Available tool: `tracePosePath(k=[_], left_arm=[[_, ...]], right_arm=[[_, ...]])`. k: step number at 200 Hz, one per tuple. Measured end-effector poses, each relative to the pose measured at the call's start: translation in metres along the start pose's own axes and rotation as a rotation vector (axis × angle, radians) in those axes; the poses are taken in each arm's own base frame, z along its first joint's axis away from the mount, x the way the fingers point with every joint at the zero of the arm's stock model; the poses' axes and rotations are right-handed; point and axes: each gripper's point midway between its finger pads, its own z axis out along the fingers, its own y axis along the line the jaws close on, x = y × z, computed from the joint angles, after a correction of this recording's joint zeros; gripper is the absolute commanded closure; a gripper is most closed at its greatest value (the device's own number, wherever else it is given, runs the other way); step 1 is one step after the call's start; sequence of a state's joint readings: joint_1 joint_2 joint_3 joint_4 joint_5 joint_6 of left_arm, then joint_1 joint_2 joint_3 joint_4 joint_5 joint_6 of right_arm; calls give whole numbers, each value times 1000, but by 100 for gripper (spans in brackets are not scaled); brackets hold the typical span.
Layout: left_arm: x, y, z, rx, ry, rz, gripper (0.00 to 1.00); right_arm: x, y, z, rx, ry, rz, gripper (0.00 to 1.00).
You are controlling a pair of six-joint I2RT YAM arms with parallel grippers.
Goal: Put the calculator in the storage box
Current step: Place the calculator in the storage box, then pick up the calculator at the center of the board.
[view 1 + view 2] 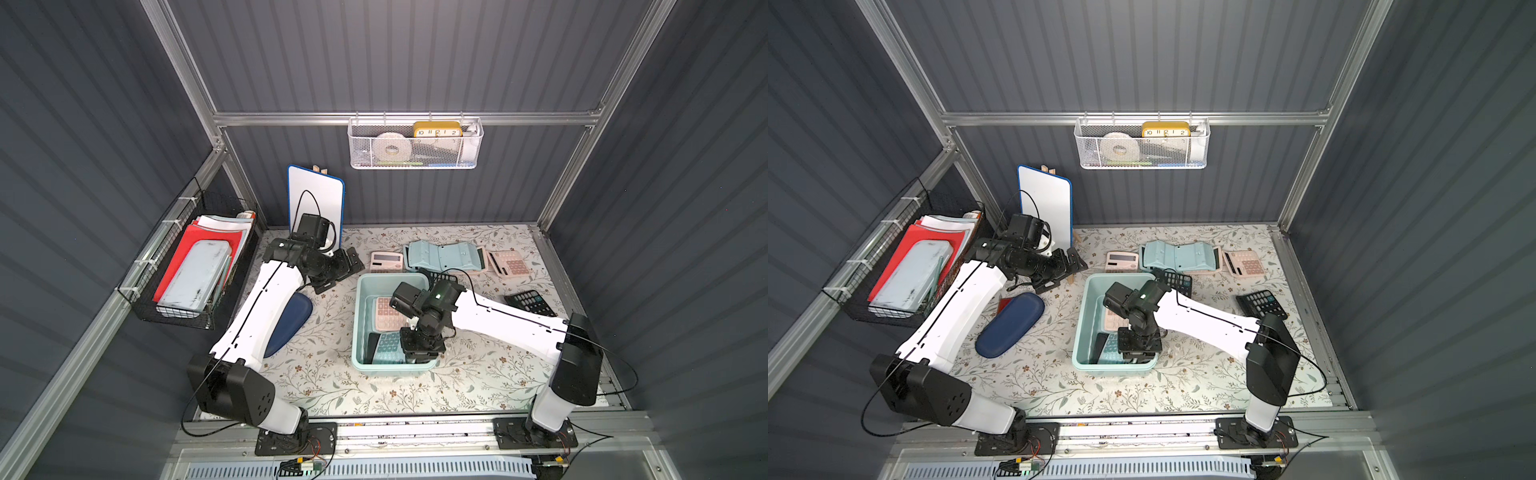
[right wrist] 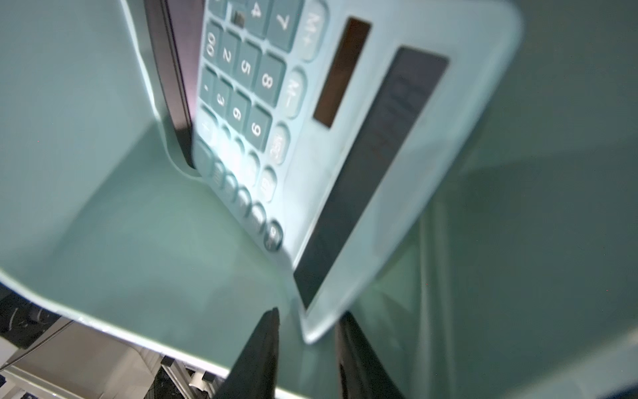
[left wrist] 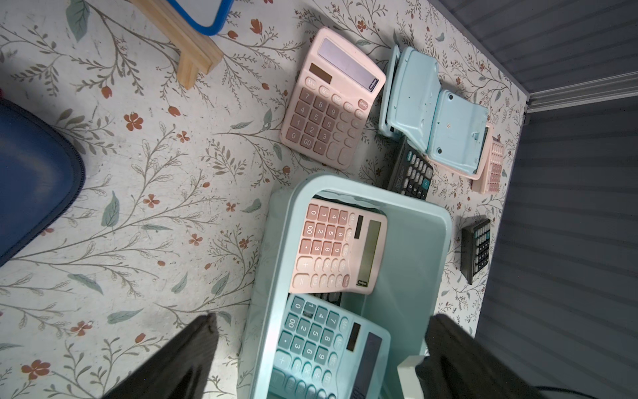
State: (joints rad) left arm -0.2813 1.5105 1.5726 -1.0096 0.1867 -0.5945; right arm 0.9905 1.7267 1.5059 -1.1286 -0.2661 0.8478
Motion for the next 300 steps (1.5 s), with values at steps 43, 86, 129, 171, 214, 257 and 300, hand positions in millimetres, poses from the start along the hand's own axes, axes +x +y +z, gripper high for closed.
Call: tracePosePath(k=[43, 86, 129, 171, 214, 257, 300], left_arm=[[2, 2, 1, -9, 10, -4, 1], [4, 7, 11, -32, 43, -15, 1], [-17, -15, 15, 23, 44, -5, 1], [-51, -40, 37, 80, 40, 9, 1], [-57, -55, 78, 113, 107, 23, 1], [-58, -67, 120, 140, 175, 39, 1], [-61, -80, 142, 193, 207, 46, 1]], right_arm=[[-9, 5, -18, -12, -42, -23, 62], [-33, -9, -32, -5, -87, 3, 53], [-67, -25, -52, -43, -175, 35, 39], [-104, -38, -69, -88, -278, 85, 31], [-148, -83, -94, -197, -439, 270, 30], [-171, -126, -85, -275, -478, 444, 29], [-182, -153, -72, -331, -463, 553, 31]])
